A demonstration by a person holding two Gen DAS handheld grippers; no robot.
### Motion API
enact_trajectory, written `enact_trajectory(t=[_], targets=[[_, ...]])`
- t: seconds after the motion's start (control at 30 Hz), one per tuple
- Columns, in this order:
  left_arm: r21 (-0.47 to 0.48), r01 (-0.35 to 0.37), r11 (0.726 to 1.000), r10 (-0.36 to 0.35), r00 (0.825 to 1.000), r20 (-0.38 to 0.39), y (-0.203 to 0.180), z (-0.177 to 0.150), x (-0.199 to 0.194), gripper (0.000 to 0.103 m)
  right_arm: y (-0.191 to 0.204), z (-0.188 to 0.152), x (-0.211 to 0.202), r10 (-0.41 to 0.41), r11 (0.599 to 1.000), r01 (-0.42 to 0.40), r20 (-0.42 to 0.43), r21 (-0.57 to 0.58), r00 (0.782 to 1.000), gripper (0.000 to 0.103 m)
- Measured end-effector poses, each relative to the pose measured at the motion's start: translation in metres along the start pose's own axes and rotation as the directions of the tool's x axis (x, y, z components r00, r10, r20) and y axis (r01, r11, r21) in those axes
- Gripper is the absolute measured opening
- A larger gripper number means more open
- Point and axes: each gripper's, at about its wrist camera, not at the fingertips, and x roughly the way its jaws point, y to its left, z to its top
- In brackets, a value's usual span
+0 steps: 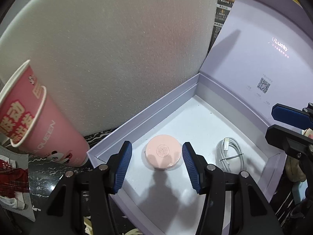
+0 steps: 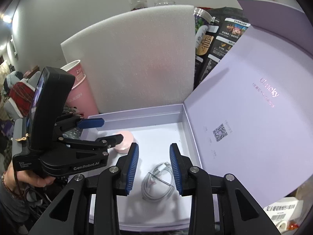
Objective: Organize rigid objects
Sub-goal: 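Lower both items into the lilac box and open both grippers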
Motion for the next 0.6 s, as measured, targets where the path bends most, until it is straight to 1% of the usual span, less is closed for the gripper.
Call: enact_trajectory(t=[0.2,0.27,0.37,0.43,0.5,0.6], targets=[[-0.010,-0.032,0.999,0.033,0.999,0.041,0.001,0.011,-0.032,0.053,0.008,0.001,-0.018,-0.010,1.000,0.010,0.029,-0.008,1.000,0.038],[-0.019,-0.035,0.999,0.036,0.998,0.052,0.000,0.010,-0.041,0.053,0.010,0.002,-0.024,-0.013,1.000,0.013,0.037,-0.010,0.999,0.041],[-0.022,-0.048,0.999,0.049,0.996,0.070,0.000,0.007,-0.053,0.053,0.010,0.000,-0.035,-0.014,1.000,0.014,0.052,-0.012,0.999,0.043],[-0.024,-0.055,0.998,0.057,0.995,0.081,0.000,0.006,-0.063,0.053,0.011,0.000,-0.040,-0.016,1.000,0.017,0.060,-0.013,0.998,0.048],[-0.030,-0.057,0.998,0.060,0.994,0.088,-0.003,0.006,-0.062,0.053,0.013,-0.002,-0.046,-0.015,1.000,0.016,0.069,-0.014,0.998,0.050],[-0.043,-0.059,0.997,0.063,0.993,0.098,-0.002,0.002,-0.074,0.053,0.014,-0.004,-0.056,-0.017,1.000,0.018,0.080,-0.016,0.997,0.052]])
